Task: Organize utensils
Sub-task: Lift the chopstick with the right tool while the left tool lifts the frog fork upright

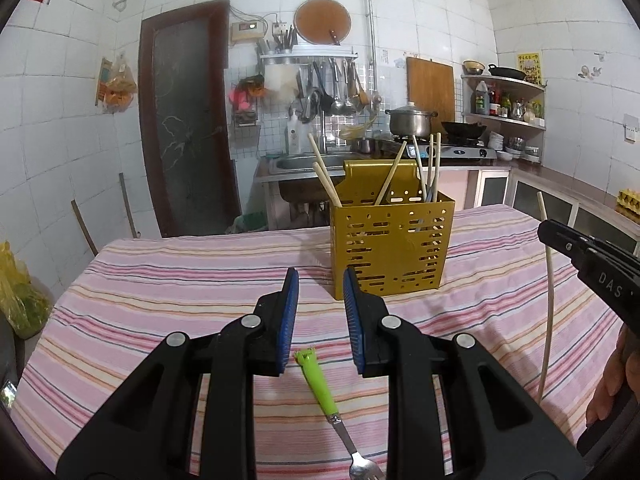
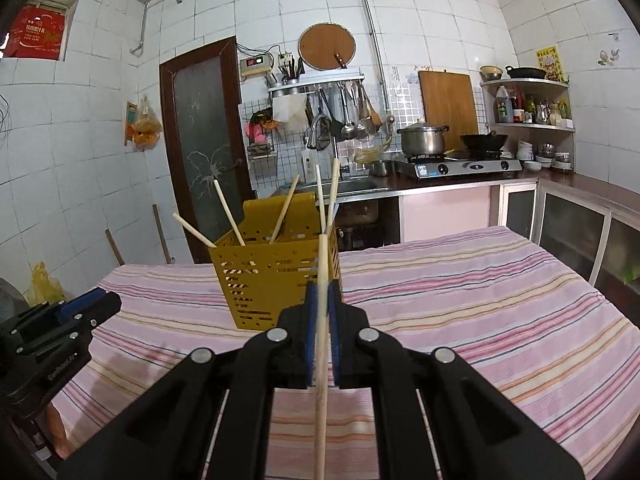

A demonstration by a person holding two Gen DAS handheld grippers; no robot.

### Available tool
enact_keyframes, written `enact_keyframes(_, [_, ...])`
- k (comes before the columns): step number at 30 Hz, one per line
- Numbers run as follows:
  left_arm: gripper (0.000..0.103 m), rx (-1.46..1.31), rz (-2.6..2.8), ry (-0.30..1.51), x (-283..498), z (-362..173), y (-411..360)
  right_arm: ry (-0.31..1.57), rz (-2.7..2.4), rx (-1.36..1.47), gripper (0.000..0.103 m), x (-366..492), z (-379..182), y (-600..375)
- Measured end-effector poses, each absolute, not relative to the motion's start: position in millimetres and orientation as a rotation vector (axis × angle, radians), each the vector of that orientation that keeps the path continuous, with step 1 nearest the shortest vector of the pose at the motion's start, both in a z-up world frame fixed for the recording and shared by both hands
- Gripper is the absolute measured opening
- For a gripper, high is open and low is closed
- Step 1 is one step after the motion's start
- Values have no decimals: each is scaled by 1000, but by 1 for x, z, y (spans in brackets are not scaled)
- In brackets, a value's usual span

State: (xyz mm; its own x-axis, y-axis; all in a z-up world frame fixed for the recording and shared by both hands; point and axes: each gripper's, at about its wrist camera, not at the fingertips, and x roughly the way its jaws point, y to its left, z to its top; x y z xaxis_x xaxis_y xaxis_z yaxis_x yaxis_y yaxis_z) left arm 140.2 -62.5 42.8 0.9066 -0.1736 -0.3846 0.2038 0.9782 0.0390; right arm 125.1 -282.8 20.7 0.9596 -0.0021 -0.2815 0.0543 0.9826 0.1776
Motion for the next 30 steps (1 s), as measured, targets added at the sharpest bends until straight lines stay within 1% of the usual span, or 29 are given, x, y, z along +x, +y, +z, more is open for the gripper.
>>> enact_keyframes(3, [22,54,-200,424,146,42,-58,294,-32,189,6,125,19,-284])
enact_keyframes(5, [29,42,-188,465,153,37,-55,316,-30,193,6,129,15,-286])
enact_keyframes(7, [62,36,-157,496,160,31,-53,330,-29,200,6,130,11,-286])
enact_keyframes(9, [77,32,-132,527,167,24,-51,339,-33,201,6,132,9,-286])
enact_keyframes(12, [80,14,-103,635,186,5,-48,353,-40,196,6,135,6,-287])
enact_keyframes(15, [80,-49,-82,780,210,-22,-44,376,-42,184,6,140,0,-285])
enact_keyframes(18, [78,-50,-63,862,226,-41,-46,397,-41,177,6,144,-4,-284])
enact_keyframes(20, [73,-40,-68,887,230,-49,-50,416,-42,174,6,147,-6,-283])
enact_keyframes(22, [54,-31,-95,932,235,-58,-57,434,-44,173,6,150,-9,-282])
enact_keyframes(24, [52,-16,-97,936,236,-60,-61,451,-43,169,6,152,-12,-280])
enact_keyframes(25, [42,-15,-110,937,237,-60,-62,457,-44,167,6,152,-13,-279])
enact_keyframes(26, [36,-20,-123,939,237,-59,-62,462,-43,167,6,153,-14,-278])
enact_keyframes(27, [24,-27,-127,939,237,-59,-62,462,-40,168,6,152,-14,-277])
enact_keyframes(28, [19,-43,-134,941,238,-58,-59,460,-40,167,6,152,-13,-277])
enact_keyframes(30, [19,-63,-144,942,236,-57,-56,452,-45,159,6,150,-13,-275])
